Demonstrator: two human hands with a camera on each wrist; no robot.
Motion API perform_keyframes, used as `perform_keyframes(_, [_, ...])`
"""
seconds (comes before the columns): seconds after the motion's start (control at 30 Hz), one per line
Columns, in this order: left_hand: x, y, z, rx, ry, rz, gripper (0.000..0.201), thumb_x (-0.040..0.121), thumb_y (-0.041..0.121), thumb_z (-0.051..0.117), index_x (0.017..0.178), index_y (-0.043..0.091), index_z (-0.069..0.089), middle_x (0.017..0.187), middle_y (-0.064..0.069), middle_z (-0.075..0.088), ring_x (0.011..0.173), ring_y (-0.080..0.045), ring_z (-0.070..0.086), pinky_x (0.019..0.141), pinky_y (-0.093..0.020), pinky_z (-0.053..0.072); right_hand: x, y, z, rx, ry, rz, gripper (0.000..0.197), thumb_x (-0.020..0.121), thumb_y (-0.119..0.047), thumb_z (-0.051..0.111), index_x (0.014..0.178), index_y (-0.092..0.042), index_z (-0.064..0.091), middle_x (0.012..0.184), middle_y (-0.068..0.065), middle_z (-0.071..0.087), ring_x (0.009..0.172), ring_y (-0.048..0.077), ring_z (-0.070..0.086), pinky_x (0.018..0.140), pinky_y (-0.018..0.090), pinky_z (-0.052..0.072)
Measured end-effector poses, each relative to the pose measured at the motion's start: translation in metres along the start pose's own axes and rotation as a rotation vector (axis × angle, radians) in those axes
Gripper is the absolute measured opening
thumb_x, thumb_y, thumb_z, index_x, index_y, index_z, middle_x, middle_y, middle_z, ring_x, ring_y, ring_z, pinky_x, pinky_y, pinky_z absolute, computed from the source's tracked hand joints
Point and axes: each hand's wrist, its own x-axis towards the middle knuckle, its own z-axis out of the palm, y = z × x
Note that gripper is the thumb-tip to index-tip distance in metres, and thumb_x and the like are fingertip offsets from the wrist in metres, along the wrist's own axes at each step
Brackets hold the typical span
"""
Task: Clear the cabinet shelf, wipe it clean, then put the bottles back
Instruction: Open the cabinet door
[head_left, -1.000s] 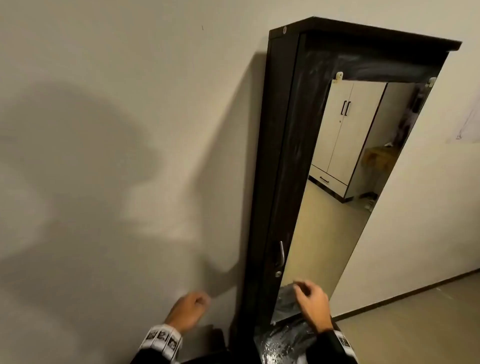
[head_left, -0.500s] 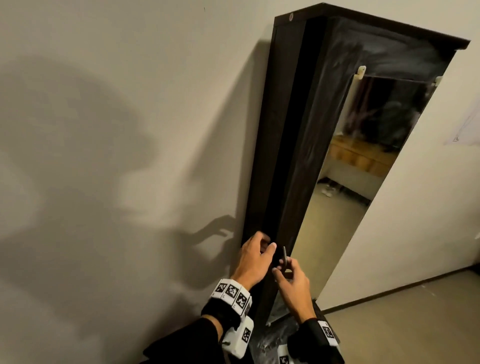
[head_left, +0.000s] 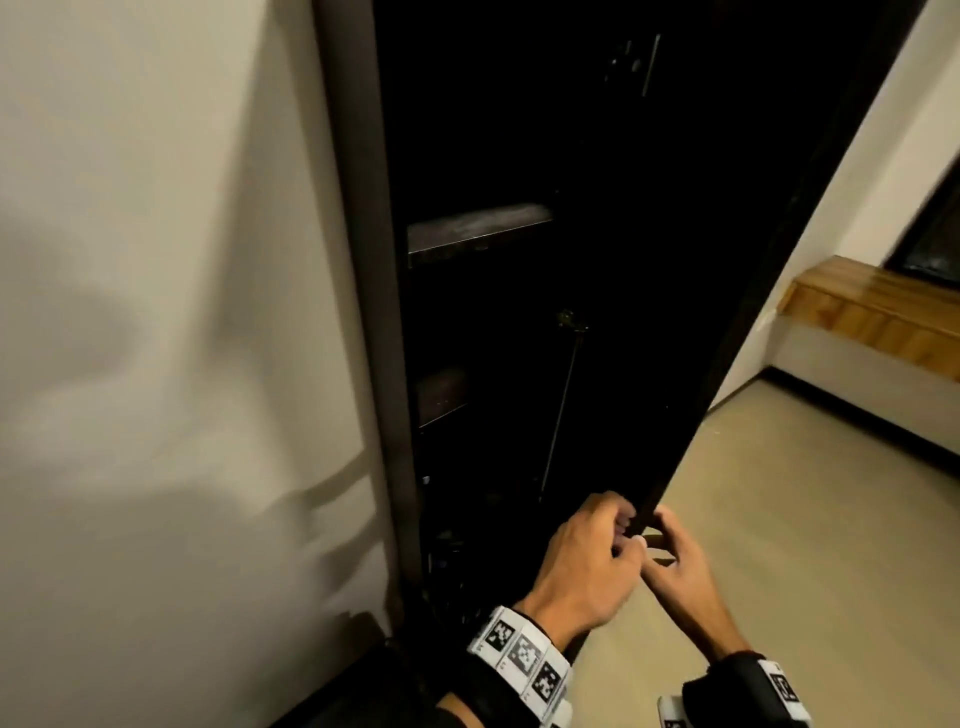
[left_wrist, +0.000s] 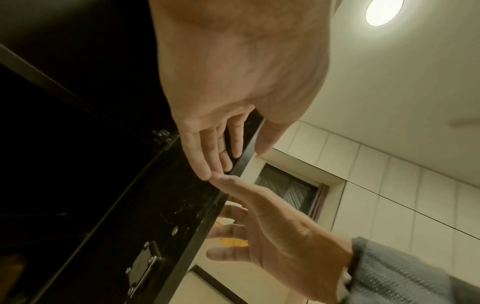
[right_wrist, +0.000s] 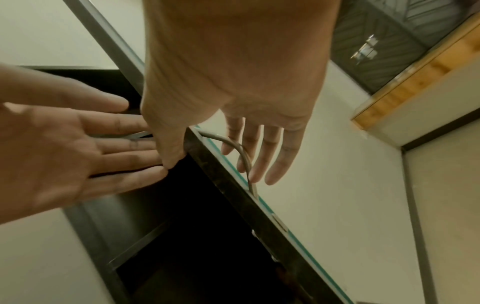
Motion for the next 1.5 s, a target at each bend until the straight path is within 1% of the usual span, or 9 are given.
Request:
perform_keyframes(0.33, [0.053,0.034,0.092,0.170,-0.296,0.222,0.064,0.094,0.033,0.047,0.152,0.026,0.023,0.160,0.002,0.023,0.146,-0.020,0.030,0.119,-0.037,0.029,0.031,0.062,-0.077,0.088,0.365,0.114,0.037,0.094,0.005,0.067,0.109,-0.029,0.072,0.097,-0.009,0.078,0.088,0.005,0.071,0.085,0.037,0.056])
perform_keyframes(0.5, [0.090,0.036,0.127,0.235,-0.405,0.206,0.069,0.097,0.038,0.045,0.158,0.026,0.016,0.168,0.005,0.002,0.154,-0.016,0.010,0.123,-0.038,0.019,0.047,0.094,-0.100,0.158,0.519,0.214,0.011,0.103,-0.015,0.066,0.108,-0.019,0.075,0.103,0.001,0.079,0.099,0.020,0.074,0.089,0.046,0.057])
perform_keyframes(0.63, [0.110,0.027,0.141,0.145,-0.379,0.140,0.058,0.097,0.036,0.047,0.152,0.028,0.031,0.163,0.009,0.019,0.149,-0.012,0.024,0.121,-0.035,0.026,0.068,0.113,-0.115,0.147,0.571,0.268,0.022,0.104,-0.033,0.061,0.120,-0.023,0.074,0.116,-0.001,0.078,0.113,0.023,0.072,0.094,0.047,0.060])
perform_keyframes(0.73, [0.110,0.006,0.144,0.069,-0.329,0.065,0.040,0.094,0.035,0.052,0.134,0.030,0.054,0.140,0.013,0.050,0.127,-0.009,0.051,0.109,-0.034,0.042,0.080,0.110,-0.124,0.129,0.578,0.287,0.018,0.107,-0.032,0.056,0.110,-0.029,0.073,0.097,-0.009,0.077,0.089,0.016,0.073,0.080,0.041,0.060])
perform_keyframes(0.83, [0.098,-0.023,0.144,0.061,-0.345,-0.048,0.030,0.090,0.033,0.054,0.117,0.031,0.065,0.118,0.013,0.064,0.108,-0.007,0.060,0.098,-0.033,0.050,0.088,0.106,-0.127,0.101,0.576,0.303,0.020,0.109,-0.031,0.052,0.113,-0.024,0.071,0.086,-0.009,0.069,0.076,0.010,0.064,0.074,0.036,0.054])
perform_keyframes(1.07, [0.049,-0.089,0.127,0.072,-0.394,-0.349,0.022,0.084,0.030,0.056,0.100,0.030,0.071,0.086,0.011,0.070,0.084,-0.011,0.065,0.079,-0.024,0.052,0.091,0.115,-0.124,0.021,0.608,0.354,0.026,0.103,-0.049,0.049,0.121,-0.040,0.066,0.119,-0.006,0.073,0.111,0.024,0.070,0.101,0.052,0.056])
perform_keyframes(1.2, [0.003,-0.129,0.106,0.032,-0.354,-0.463,0.018,0.086,0.023,0.060,0.095,0.027,0.075,0.088,0.009,0.073,0.083,-0.009,0.067,0.080,-0.024,0.054,0.065,0.104,-0.089,-0.045,0.646,0.508,0.040,0.104,-0.038,0.057,0.139,-0.018,0.060,0.132,0.010,0.068,0.125,0.034,0.062,0.107,0.042,0.045])
perform_keyframes(1.33, [-0.034,-0.159,0.073,0.048,-0.307,-0.536,0.018,0.087,0.021,0.060,0.085,0.029,0.075,0.073,0.013,0.068,0.063,-0.004,0.058,0.061,-0.019,0.046,0.035,0.104,-0.035,-0.070,0.489,0.564,0.033,0.100,-0.031,0.066,0.130,-0.018,0.066,0.123,0.008,0.072,0.119,0.031,0.065,0.103,0.039,0.048])
perform_keyframes(1.5, [-0.045,-0.203,0.031,0.148,-0.285,-0.629,0.020,0.074,0.027,0.055,0.065,0.038,0.069,0.081,0.007,0.076,0.082,-0.015,0.072,0.075,-0.028,0.056,0.025,0.102,0.030,-0.229,0.201,0.506,0.020,0.097,-0.021,0.068,0.114,-0.018,0.077,0.104,0.000,0.076,0.107,0.022,0.070,0.091,0.028,0.047])
